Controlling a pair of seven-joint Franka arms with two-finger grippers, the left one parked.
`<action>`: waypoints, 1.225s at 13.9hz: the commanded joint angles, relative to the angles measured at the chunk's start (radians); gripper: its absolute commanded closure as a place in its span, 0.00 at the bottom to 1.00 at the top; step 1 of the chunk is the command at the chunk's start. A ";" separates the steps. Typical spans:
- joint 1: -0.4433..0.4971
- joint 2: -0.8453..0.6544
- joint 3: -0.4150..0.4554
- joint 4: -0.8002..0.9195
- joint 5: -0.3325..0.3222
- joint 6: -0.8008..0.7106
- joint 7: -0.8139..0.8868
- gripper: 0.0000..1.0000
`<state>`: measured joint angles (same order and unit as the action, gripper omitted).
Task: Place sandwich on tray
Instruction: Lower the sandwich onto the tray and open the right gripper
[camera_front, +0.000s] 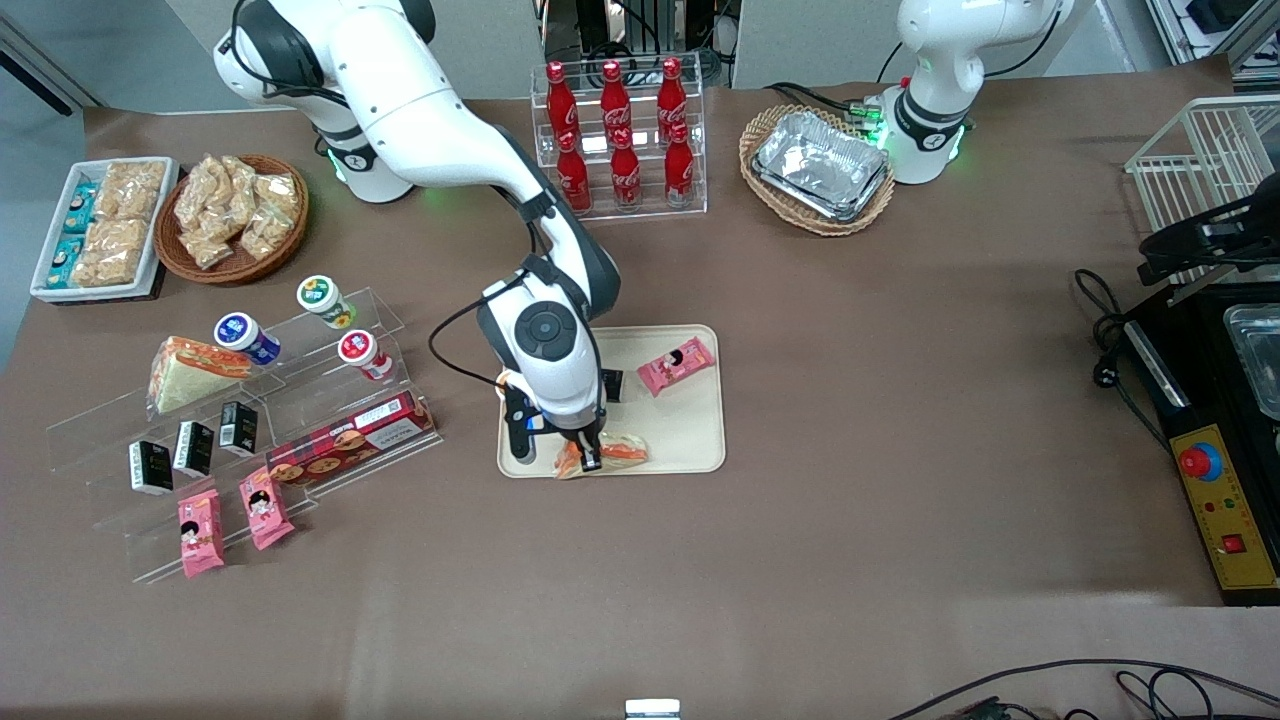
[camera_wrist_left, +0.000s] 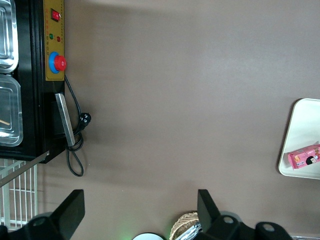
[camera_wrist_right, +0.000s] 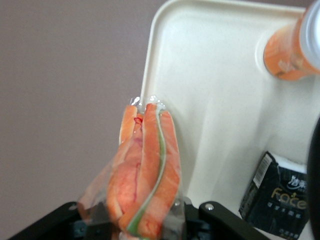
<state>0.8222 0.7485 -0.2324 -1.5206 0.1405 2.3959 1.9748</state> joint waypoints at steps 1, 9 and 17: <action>0.028 0.040 -0.008 0.034 0.028 0.022 0.053 1.00; 0.041 0.046 0.004 0.030 0.059 0.020 -0.015 0.80; 0.035 0.043 0.002 0.030 0.057 0.016 -0.131 0.00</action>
<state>0.8524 0.7786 -0.2243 -1.5201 0.1788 2.4082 1.8795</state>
